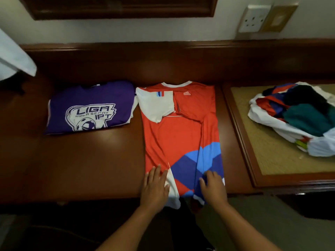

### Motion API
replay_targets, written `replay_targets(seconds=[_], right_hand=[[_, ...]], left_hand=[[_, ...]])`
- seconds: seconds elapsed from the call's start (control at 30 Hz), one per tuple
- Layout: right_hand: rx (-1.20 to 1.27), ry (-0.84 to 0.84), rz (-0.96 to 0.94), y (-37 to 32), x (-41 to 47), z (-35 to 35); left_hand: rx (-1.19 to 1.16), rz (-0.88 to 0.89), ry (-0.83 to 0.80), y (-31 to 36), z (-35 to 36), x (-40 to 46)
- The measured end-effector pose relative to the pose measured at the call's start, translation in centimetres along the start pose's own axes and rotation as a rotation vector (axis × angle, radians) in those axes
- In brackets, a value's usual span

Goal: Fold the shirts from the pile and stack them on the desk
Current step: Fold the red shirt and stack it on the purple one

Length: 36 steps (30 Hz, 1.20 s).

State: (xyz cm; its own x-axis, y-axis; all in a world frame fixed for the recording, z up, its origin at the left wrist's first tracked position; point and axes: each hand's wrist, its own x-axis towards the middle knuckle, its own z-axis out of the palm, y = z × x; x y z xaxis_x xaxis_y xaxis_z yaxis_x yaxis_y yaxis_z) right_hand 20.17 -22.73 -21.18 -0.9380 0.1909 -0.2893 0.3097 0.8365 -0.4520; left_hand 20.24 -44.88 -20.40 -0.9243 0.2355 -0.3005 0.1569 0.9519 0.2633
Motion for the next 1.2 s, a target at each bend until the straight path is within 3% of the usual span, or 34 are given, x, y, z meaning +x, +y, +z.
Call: replay_targets(seconds=[0.23, 0.33, 0.47, 0.67, 0.97, 1.2], right_hand=[[-0.001, -0.003, 0.176, -1.8, -4.0, -0.2], [-0.017, -0.022, 0.223, -2.2, -3.5, -0.1], [0.231, 0.014, 0.316, -1.6, -3.5, 0.0], [0.47, 0.126, 0.434, 0.5, -3.7, -1.2], [0.456, 0.109, 0.523, 2.3, -2.0, -2.5], [0.403, 0.071, 0.508, 2.9, -1.3, -2.9]], left_hand=[[0.037, 0.023, -0.088, 0.3, 0.2, -5.2], [0.039, -0.005, -0.043, 0.4, 0.5, -4.3], [-0.035, -0.03, 0.023, 2.5, -0.2, -2.4], [-0.267, -0.014, -0.078, 9.4, 0.2, -0.1], [-0.125, -0.106, -0.132, 13.5, 1.6, 2.6], [-0.263, -0.209, -0.138, 12.9, 1.0, 2.4]])
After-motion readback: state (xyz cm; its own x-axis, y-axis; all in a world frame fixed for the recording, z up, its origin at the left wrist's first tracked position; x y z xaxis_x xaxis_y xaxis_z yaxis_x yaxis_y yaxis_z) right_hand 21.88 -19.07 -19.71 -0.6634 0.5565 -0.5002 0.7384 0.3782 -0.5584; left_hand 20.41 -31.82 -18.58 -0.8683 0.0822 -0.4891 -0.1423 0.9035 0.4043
